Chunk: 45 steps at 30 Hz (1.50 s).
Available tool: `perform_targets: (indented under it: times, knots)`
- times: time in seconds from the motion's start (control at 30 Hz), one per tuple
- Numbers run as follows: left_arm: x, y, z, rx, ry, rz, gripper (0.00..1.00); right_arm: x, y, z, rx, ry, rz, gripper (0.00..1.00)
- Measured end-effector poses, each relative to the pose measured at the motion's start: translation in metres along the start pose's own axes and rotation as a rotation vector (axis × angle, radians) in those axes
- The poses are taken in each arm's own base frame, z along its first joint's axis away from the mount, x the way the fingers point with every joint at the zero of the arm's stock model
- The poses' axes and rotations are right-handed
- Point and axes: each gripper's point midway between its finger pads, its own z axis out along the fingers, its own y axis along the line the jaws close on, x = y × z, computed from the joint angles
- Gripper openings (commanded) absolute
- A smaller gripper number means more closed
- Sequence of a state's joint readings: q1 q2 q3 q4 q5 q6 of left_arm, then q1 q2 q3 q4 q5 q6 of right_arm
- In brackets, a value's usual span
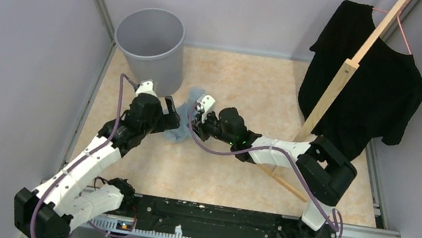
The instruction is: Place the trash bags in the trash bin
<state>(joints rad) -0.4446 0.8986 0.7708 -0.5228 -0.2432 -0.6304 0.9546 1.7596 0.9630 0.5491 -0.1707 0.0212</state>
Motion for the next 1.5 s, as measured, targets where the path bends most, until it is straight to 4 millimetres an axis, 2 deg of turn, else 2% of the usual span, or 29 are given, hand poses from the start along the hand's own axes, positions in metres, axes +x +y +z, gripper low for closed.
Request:
perform_targets:
  times: [0.17, 0.2, 0.37, 0.5, 0.53, 0.7, 0.83, 1.0, 1.2, 1.5]
  knots:
    - [0.008, -0.003, 0.014, 0.018, 0.064, -0.012, 0.98, -0.004, 0.007, 0.0, -0.041, -0.019, -0.004, 0.08]
    - [0.009, -0.003, 0.018, 0.021, 0.073, -0.014, 0.95, -0.004, 0.008, 0.0, -0.05, -0.026, -0.006, 0.09]
    - [0.009, 0.007, 0.039, -0.004, 0.099, 0.004, 0.59, -0.004, 0.021, -0.002, -0.125, -0.03, -0.011, 0.17]
    - [0.005, 0.024, 0.046, -0.032, 0.109, 0.049, 0.27, -0.005, 0.029, -0.003, -0.17, -0.034, -0.024, 0.38]
    - [0.004, 0.025, 0.046, -0.03, 0.106, 0.06, 0.22, -0.005, 0.028, -0.002, -0.169, -0.038, -0.028, 0.43]
    - [-0.006, 0.02, 0.038, 0.034, 0.073, 0.175, 0.12, -0.006, 0.012, -0.002, -0.076, -0.049, -0.031, 0.57]
    - [-0.016, 0.002, 0.024, 0.151, 0.027, 0.272, 0.01, -0.004, -0.008, -0.012, 0.05, -0.058, -0.023, 0.66]
    - [-0.021, -0.012, 0.017, 0.249, -0.006, 0.362, 0.0, -0.011, -0.039, -0.027, 0.249, -0.096, 0.021, 0.72]
    - [-0.013, -0.018, 0.018, 0.306, 0.017, 0.404, 0.0, -0.018, -0.073, -0.043, 0.453, -0.14, 0.08, 0.75]
    - [0.006, -0.018, 0.031, 0.334, 0.108, 0.421, 0.0, -0.021, -0.077, -0.05, 0.483, -0.164, 0.09, 0.79]
